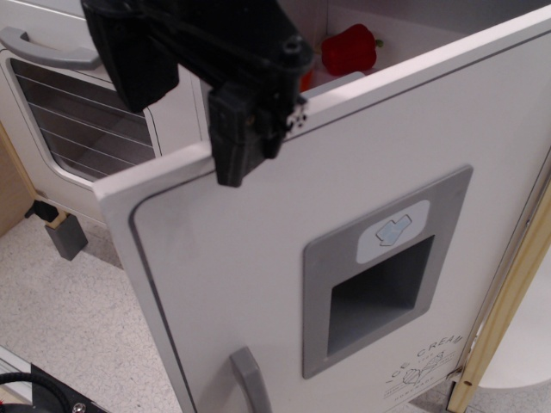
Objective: Close fridge
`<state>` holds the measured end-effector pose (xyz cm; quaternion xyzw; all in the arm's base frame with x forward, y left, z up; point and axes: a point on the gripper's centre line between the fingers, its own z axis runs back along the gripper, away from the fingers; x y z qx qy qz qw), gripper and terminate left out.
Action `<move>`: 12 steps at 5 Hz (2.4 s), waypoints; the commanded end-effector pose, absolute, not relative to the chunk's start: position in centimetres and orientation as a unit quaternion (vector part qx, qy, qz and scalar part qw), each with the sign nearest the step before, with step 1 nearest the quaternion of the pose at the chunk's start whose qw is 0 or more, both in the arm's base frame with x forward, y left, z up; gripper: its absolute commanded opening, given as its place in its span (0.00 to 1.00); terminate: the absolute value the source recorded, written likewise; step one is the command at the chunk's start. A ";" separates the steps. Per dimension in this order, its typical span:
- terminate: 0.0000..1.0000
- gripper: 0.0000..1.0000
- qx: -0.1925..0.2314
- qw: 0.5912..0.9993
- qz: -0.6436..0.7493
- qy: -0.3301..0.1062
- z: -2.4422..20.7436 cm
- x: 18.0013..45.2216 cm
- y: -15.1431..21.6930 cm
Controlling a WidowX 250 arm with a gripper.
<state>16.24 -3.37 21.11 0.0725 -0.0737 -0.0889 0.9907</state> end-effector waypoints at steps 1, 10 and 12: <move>0.00 1.00 0.081 0.992 -0.045 -0.081 22.9 19.5 0.1; 0.00 1.00 0.014 0.987 0.083 -0.139 12.8 23.2 3.6; 0.00 1.00 0.008 0.979 0.107 -0.172 13.3 26.4 4.5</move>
